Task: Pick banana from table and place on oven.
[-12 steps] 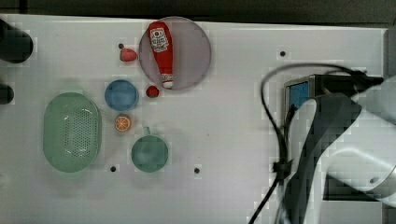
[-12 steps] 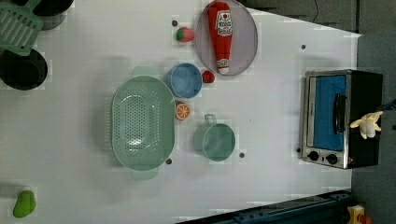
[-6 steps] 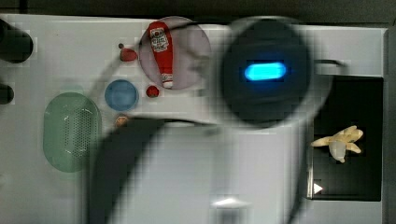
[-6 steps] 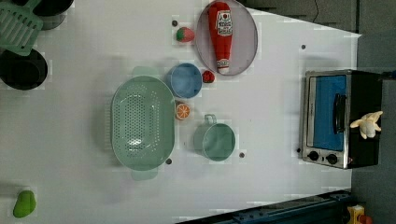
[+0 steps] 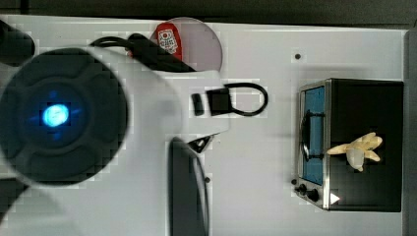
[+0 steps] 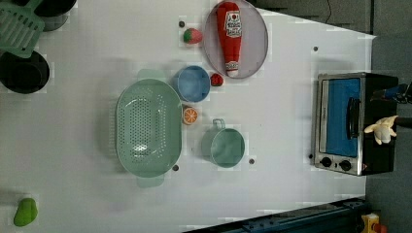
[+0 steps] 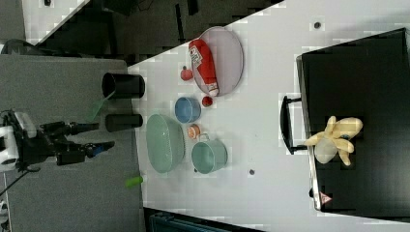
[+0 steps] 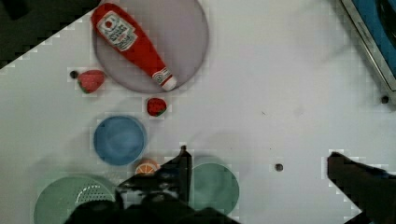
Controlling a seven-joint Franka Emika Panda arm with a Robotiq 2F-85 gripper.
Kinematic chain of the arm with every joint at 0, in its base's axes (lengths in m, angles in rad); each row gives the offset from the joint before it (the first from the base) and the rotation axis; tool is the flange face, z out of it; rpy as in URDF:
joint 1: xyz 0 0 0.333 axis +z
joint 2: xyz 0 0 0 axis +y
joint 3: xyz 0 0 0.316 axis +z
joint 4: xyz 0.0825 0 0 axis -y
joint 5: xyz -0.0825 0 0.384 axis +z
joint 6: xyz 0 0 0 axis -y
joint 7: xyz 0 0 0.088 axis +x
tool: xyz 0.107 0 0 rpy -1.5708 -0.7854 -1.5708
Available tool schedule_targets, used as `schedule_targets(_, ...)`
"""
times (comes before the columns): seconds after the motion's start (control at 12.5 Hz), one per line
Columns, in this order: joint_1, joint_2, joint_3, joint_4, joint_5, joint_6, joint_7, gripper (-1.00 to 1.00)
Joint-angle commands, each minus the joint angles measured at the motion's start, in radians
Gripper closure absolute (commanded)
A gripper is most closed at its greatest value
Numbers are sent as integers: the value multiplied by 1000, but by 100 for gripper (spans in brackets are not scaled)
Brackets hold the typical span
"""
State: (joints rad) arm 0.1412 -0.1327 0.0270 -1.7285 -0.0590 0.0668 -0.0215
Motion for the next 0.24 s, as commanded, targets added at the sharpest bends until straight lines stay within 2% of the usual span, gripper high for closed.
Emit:
schedule_targets(0.08,-71,31,-75,-6,15,-25,70,-100)
schedule_targets(0.24,-71,35,-75,-6,15,-25,70,-100)
